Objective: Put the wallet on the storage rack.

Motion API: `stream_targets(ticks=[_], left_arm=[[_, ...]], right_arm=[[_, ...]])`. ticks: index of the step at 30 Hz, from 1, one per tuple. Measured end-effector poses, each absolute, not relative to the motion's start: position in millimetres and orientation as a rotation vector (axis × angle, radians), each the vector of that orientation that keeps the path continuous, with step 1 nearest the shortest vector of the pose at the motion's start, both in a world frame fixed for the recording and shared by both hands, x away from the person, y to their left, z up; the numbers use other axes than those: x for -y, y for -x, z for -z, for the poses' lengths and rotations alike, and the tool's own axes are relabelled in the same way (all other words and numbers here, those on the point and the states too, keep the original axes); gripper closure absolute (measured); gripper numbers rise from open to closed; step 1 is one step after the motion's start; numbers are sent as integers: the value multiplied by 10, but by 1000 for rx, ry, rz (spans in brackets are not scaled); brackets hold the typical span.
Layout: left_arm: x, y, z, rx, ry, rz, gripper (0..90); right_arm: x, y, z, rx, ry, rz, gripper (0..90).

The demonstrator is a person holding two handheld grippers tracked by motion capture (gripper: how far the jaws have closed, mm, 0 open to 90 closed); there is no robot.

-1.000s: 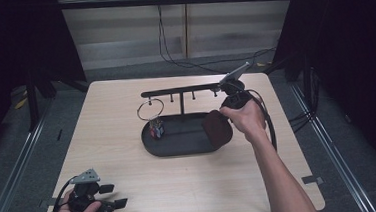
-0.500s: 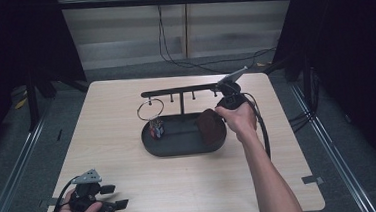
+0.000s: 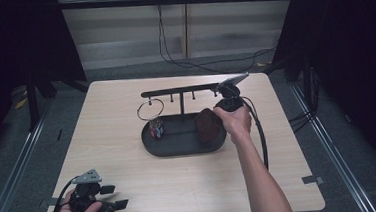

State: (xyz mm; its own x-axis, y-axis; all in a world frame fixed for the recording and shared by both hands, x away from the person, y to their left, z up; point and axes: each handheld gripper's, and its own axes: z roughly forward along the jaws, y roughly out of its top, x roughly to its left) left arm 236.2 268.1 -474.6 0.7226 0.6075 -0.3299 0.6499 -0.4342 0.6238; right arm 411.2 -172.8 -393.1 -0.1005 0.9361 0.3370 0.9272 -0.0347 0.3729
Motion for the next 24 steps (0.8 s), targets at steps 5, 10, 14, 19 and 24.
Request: stream_targets(ticks=[5, 10, 14, 19, 24], left_arm=[[-2685, -2364, 4747, -952, -2156, 77, 198], [-2683, -2364, 4748, -952, -2159, 72, 197], [-2683, -2366, 4749, -949, -2162, 72, 197], [-2684, -2365, 4750, -956, -2154, 73, 197], [-2681, -2359, 4747, -957, -2155, 71, 197]], right_arm=[[1761, -4118, 4044, -2155, -2116, -835, 845], [1817, -4103, 4121, -2121, -2127, -894, 845], [1849, -4094, 4256, -2113, -2142, -941, 840], [1848, -4092, 4315, -2122, -2121, -935, 824], [1821, -4093, 4320, -2139, -2076, -892, 821]])
